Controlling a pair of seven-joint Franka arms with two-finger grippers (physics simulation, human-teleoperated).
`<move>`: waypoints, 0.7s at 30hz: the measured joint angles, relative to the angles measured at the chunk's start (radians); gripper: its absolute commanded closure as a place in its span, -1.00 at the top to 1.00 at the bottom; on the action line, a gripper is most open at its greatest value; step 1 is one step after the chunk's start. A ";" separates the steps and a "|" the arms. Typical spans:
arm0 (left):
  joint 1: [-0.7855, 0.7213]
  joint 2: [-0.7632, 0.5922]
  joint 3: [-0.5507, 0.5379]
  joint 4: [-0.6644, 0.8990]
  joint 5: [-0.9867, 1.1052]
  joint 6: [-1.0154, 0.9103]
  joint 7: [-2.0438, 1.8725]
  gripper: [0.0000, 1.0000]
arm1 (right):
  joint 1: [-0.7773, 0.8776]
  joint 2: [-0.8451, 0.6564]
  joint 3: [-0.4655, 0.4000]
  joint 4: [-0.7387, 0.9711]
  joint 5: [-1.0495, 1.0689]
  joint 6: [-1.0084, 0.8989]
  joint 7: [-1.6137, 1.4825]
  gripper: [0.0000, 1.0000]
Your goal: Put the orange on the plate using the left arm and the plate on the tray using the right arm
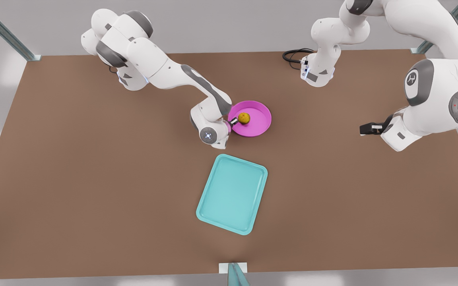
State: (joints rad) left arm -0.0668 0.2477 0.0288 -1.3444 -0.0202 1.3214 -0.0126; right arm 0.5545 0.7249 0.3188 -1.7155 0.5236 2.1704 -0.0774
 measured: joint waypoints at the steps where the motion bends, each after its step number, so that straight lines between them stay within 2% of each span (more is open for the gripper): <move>1: 0.001 0.002 0.000 -0.001 0.001 0.000 0.000 1.00 | -0.007 0.001 0.000 0.021 0.000 -0.008 -0.003 -0.57; 5: 0.004 0.011 0.006 -0.004 0.002 0.001 0.002 1.00 | -0.041 0.015 0.000 0.105 0.001 -0.040 -0.012 -0.57; 12: 0.002 0.013 0.007 -0.006 0.001 0.002 0.005 1.00 | -0.120 0.154 -0.005 0.372 0.089 -0.081 -0.007 -0.57; 16: 0.003 0.009 0.007 -0.001 0.000 0.005 0.006 1.00 | -0.238 0.187 -0.007 0.397 0.127 -0.090 0.000 -0.57; 21: 0.001 0.011 0.005 0.002 -0.005 0.008 0.008 1.00 | -0.291 0.224 -0.009 0.462 0.167 -0.096 0.007 -0.57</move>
State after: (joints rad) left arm -0.0654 0.2584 0.0339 -1.3428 -0.0254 1.3292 -0.0048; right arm 0.2631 0.9493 0.3099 -1.2531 0.6903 2.0744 -0.0708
